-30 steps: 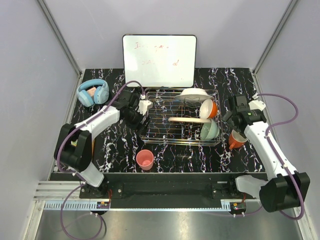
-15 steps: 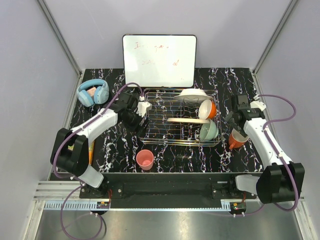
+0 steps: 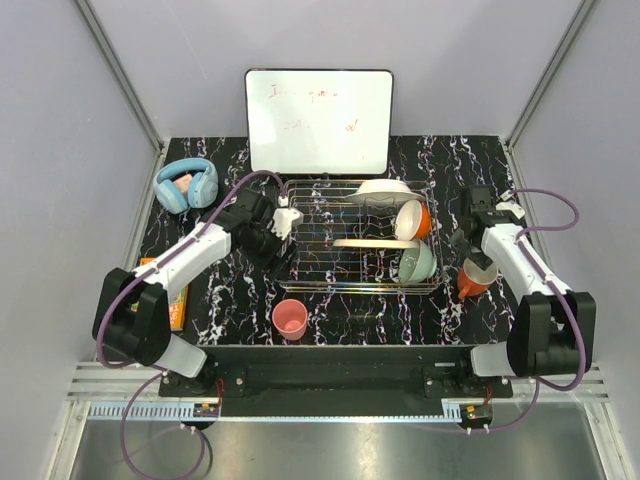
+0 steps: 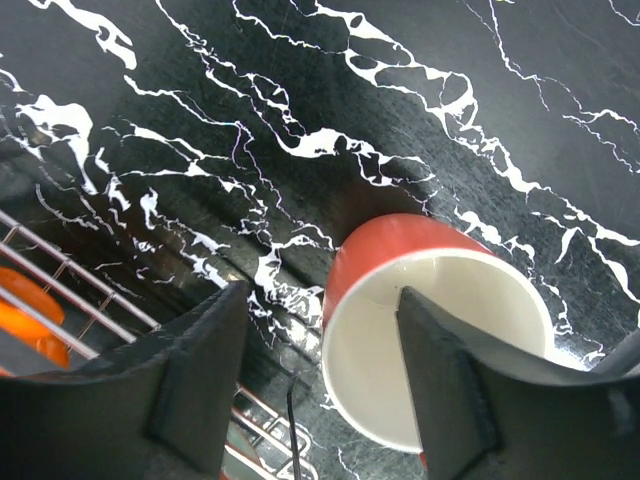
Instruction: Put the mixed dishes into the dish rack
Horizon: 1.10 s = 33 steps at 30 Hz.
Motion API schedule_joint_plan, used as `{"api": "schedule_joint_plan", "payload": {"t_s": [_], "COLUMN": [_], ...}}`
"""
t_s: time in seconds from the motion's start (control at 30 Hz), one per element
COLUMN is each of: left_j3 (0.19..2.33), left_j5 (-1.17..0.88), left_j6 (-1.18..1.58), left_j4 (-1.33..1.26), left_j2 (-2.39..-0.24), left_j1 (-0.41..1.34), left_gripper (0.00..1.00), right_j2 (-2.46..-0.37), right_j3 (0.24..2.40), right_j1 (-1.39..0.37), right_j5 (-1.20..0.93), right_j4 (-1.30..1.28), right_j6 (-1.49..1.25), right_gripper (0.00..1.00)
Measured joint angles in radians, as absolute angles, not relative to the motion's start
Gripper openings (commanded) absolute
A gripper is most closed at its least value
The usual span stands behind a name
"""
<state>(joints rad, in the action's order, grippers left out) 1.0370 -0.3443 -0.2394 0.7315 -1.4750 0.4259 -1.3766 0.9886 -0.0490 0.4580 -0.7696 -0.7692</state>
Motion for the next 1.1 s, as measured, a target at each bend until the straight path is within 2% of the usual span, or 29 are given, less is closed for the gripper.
{"api": "schedule_joint_plan", "payload": {"t_s": [0.07, 0.2, 0.27, 0.3, 0.4, 0.43, 0.53, 0.8, 0.93, 1.1], "left_j3": [1.038, 1.066, 1.095, 1.111, 1.178, 1.219, 1.279, 1.372, 1.416, 1.515], "left_j5": [-0.344, -0.3, -0.254, -0.233, -0.178, -0.156, -0.134, -0.104, -0.122, -0.199], "left_j6": [-0.241, -0.244, -0.244, -0.244, -0.244, -0.243, -0.242, -0.226, -0.212, -0.199], "left_j4": [0.738, 0.784, 0.809, 0.817, 0.834, 0.841, 0.846, 0.873, 0.893, 0.907], "left_j2": [-1.47, -1.456, -1.447, -1.438, -1.393, -1.369, -1.346, -1.311, -1.303, -1.295], "left_j1": [0.426, 0.426, 0.426, 0.426, 0.424, 0.424, 0.421, 0.412, 0.41, 0.41], "left_gripper": [0.99, 0.99, 0.99, 0.99, 0.99, 0.99, 0.99, 0.99, 0.99, 0.99], "right_j2": [-1.393, -1.423, -1.433, -1.435, -1.438, -1.438, -1.432, -1.356, -1.188, -0.921], "right_j3": [0.989, 0.988, 0.984, 0.979, 0.953, 0.942, 0.934, 0.927, 0.96, 1.068], "right_j1": [-0.046, -0.044, -0.043, -0.043, -0.043, -0.042, -0.04, -0.038, -0.038, -0.038], "right_j5": [0.458, 0.458, 0.458, 0.458, 0.453, 0.448, 0.45, 0.423, 0.374, 0.212], "right_j4": [-0.761, -0.743, -0.734, -0.729, -0.721, -0.713, -0.704, -0.71, -0.743, -0.707], "right_j6": [-0.765, -0.759, -0.756, -0.753, -0.744, -0.75, -0.736, -0.714, -0.691, -0.673], "right_gripper": [0.61, 0.55, 0.47, 0.32, 0.08, 0.05, 0.0, 0.0, 0.0, 0.0]}}
